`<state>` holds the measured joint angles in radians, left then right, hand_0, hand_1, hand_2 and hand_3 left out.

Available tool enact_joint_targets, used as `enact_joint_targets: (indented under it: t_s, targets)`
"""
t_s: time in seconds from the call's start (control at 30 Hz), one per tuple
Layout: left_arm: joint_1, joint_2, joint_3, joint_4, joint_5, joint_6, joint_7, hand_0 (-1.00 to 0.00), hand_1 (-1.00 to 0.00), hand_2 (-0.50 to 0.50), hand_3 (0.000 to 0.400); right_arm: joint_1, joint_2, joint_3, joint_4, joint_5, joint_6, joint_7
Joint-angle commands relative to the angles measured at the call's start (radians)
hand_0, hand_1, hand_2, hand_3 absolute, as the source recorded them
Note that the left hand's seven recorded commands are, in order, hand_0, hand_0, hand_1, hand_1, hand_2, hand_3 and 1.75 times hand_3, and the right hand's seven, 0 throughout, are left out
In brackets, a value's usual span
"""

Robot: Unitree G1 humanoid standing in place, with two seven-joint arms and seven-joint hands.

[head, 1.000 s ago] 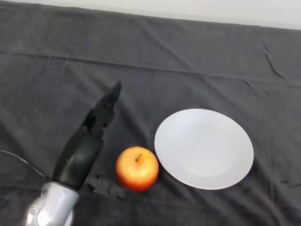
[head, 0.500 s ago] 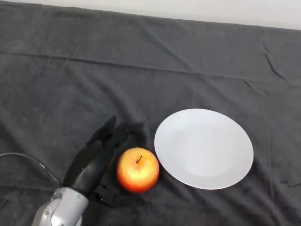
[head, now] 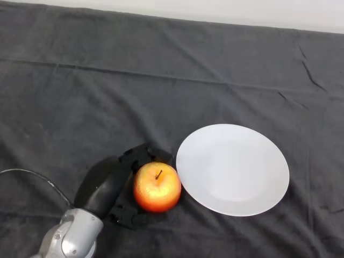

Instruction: Move the apple to the plate

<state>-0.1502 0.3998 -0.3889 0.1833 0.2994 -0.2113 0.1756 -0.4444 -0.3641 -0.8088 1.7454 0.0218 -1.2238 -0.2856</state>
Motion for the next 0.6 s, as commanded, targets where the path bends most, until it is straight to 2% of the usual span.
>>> enact_joint_targets:
  t_s: [0.03,0.37,0.6]
  targets:
    - [-0.050,0.005,-0.016,0.006,-0.008,0.019,0.004,-1.00,-1.00,0.00,0.400,0.128,0.127,-0.0005,0.056,0.0178,0.026,0.0023]
    - [-0.086,0.010,0.042,-0.076,-0.042,0.074,0.003,-1.00,-1.00,0.00,0.400,0.128,0.127,0.0003,0.055,0.0189,0.026,0.0025]
    - [-0.160,-0.024,0.043,-0.084,-0.032,0.125,0.028,-1.00,-1.00,0.00,0.400,0.128,0.127,0.0009,0.055,0.0196,0.027,0.0027]
